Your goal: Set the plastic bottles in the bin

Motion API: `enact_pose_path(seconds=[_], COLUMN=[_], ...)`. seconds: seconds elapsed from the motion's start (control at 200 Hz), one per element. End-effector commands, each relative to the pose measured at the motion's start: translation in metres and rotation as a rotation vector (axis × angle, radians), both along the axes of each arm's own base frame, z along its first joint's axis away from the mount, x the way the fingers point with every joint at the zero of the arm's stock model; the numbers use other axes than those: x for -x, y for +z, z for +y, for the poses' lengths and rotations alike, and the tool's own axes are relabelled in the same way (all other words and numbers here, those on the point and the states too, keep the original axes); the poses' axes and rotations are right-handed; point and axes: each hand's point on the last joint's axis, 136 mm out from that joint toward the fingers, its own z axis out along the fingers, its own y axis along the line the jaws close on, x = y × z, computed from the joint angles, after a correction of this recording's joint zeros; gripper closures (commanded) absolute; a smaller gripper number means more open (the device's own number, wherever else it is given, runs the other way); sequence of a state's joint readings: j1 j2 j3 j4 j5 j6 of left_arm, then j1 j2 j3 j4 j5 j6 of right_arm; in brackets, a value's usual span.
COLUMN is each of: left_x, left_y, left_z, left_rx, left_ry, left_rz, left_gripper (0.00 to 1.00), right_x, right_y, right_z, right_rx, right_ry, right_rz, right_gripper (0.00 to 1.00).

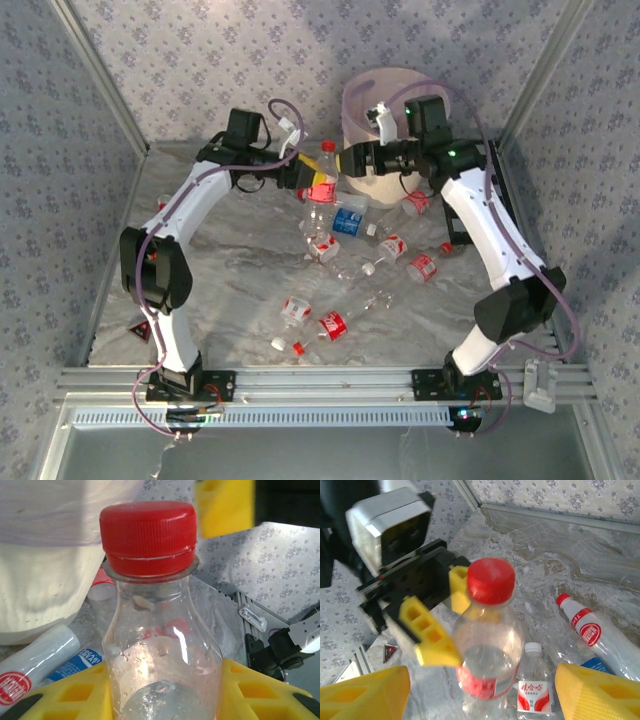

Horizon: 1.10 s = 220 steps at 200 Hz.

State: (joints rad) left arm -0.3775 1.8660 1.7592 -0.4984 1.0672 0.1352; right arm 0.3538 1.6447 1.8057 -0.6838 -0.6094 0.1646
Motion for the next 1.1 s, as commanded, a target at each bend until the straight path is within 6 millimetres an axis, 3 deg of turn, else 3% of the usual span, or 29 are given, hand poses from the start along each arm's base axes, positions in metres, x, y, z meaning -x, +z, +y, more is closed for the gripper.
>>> enact_pose_path(seconds=[0.0, 0.185, 0.505, 0.655, 0.9, 1.095], left_x=[0.019, 0.023, 0.023, 0.023, 0.025, 0.027], left_y=[0.023, 0.023, 0.022, 0.024, 0.04, 0.05], left_z=[-0.006, -0.013, -0.02, -0.019, -0.007, 0.011], left_rx=[0.044, 0.043, 0.042, 0.032, -0.004, -0.037], left_ry=[-0.073, -0.091, -0.1, -0.082, -0.009, 0.089], left_rz=[-0.065, -0.065, -0.062, -0.061, -0.105, -0.134], left_gripper=[0.6, 0.6, 0.6, 0.56, 0.01, 0.0], right_x=[-0.008, -0.018, -0.024, -0.021, -0.025, -0.04], right_y=[0.013, 0.001, 0.002, 0.015, 0.076, 0.149], right_z=[0.013, 0.022, 0.019, 0.012, -0.016, -0.061], right_rx=[-0.033, -0.038, -0.018, -0.012, -0.059, -0.158], right_ry=[0.025, 0.022, 0.003, -0.018, -0.108, -0.24], right_rz=[-0.055, -0.018, -0.05, -0.094, -0.252, -0.422], right_gripper=[0.22, 0.3, 0.76, 0.81, 0.86, 0.9])
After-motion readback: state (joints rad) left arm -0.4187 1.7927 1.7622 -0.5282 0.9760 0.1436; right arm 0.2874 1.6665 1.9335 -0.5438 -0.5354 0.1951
